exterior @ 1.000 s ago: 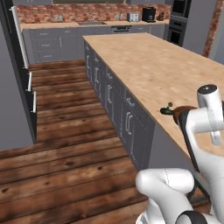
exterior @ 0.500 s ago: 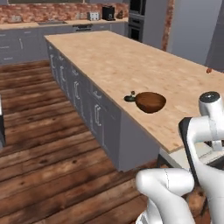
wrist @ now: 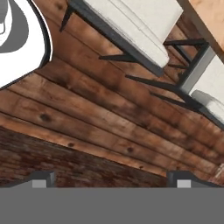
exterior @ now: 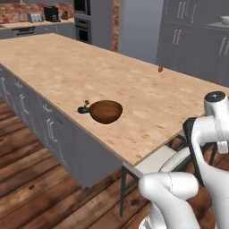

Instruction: Pick both bowls and place them on the counter. Then place the mushroom in one bowl and place the eggplant in the other bowl.

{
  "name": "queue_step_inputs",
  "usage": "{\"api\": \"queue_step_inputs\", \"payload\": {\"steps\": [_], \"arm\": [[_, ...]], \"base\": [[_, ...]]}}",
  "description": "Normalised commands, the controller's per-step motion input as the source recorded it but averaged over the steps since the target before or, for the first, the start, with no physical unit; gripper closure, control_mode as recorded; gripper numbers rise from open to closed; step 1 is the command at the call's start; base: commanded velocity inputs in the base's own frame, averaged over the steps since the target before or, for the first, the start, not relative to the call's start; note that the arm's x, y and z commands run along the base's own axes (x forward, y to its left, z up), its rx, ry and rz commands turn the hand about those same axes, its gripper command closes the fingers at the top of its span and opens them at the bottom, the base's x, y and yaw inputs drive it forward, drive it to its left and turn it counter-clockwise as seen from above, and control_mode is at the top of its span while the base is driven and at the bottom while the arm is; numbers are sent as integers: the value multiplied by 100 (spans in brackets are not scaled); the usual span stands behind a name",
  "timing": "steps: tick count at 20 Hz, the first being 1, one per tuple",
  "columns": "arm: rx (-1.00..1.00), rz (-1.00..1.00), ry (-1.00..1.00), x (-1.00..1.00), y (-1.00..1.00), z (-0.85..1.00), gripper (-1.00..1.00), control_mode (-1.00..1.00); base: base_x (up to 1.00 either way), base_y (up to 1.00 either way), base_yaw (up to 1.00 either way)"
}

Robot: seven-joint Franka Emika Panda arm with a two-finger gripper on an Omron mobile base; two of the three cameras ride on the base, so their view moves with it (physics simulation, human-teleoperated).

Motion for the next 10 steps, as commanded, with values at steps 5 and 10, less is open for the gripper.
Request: {"api": "queue_step_inputs", "payload": {"steps": [5,10], "arm": [[0,0,0,0,0,0,-100,100],[0,0,0,0,0,0,-100,100]], "base": [[46,-100,-14],[56,-99,-5]]}}
